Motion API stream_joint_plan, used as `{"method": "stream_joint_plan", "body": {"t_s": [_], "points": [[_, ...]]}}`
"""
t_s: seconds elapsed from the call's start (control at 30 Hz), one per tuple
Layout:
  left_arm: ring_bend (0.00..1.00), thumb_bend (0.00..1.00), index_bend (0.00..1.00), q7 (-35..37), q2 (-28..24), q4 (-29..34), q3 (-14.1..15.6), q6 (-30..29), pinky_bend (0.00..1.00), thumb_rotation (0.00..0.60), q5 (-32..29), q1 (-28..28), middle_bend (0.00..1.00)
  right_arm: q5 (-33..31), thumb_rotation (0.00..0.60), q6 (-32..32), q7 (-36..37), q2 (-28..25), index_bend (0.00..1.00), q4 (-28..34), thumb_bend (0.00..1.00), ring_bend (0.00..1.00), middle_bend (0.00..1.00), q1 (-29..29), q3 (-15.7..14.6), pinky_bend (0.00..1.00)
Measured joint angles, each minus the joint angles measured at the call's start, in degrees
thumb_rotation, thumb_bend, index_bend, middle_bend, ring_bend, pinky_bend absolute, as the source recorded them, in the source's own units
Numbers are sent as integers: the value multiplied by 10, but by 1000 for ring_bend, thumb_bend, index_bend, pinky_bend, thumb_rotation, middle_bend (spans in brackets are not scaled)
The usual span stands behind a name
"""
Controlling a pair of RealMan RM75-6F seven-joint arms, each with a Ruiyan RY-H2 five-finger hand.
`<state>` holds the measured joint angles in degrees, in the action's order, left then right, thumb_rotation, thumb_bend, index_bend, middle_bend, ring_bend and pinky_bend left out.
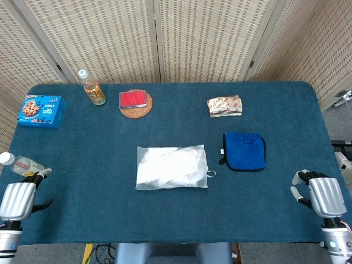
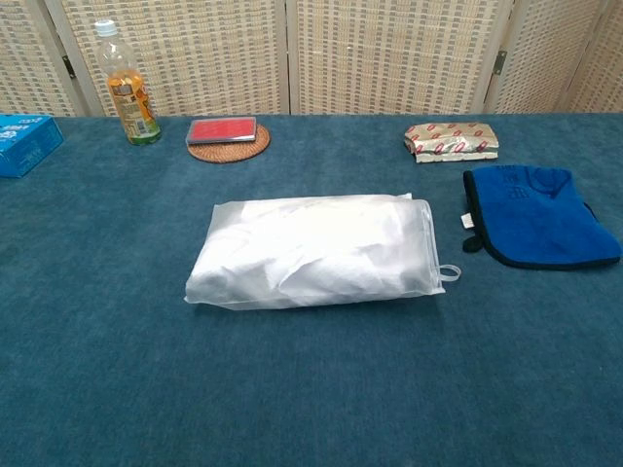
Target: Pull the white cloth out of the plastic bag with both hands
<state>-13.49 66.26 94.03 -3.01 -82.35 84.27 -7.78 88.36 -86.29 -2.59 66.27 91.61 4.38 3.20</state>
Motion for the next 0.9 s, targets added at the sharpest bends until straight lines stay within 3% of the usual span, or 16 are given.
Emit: {"method": "stream_joint_plan", "body": {"t_s": [0.17, 0.37, 0.6, 0.9], "points": [[454, 0, 253, -5, 2, 8, 0, -3, 686, 600, 2, 0, 336, 8, 600, -1, 5, 7, 572, -6, 263, 551, 547, 3, -1, 626], [395, 0, 225, 14, -19, 54, -1, 18, 663, 600, -20, -3, 237, 12, 600, 3, 5, 6, 572, -3, 259, 551, 547, 9, 1, 626], [236, 0, 85, 29, -38, 100, 1, 35, 486, 600, -8, -15, 131, 12, 600, -1, -7, -11, 572, 18, 248, 550, 546, 10, 6, 626], [138, 0, 2, -13, -46, 170, -5, 77, 356, 600, 3, -54, 39, 6, 600, 1, -18, -25, 572, 36, 245, 548, 546, 11, 9, 625]]}}
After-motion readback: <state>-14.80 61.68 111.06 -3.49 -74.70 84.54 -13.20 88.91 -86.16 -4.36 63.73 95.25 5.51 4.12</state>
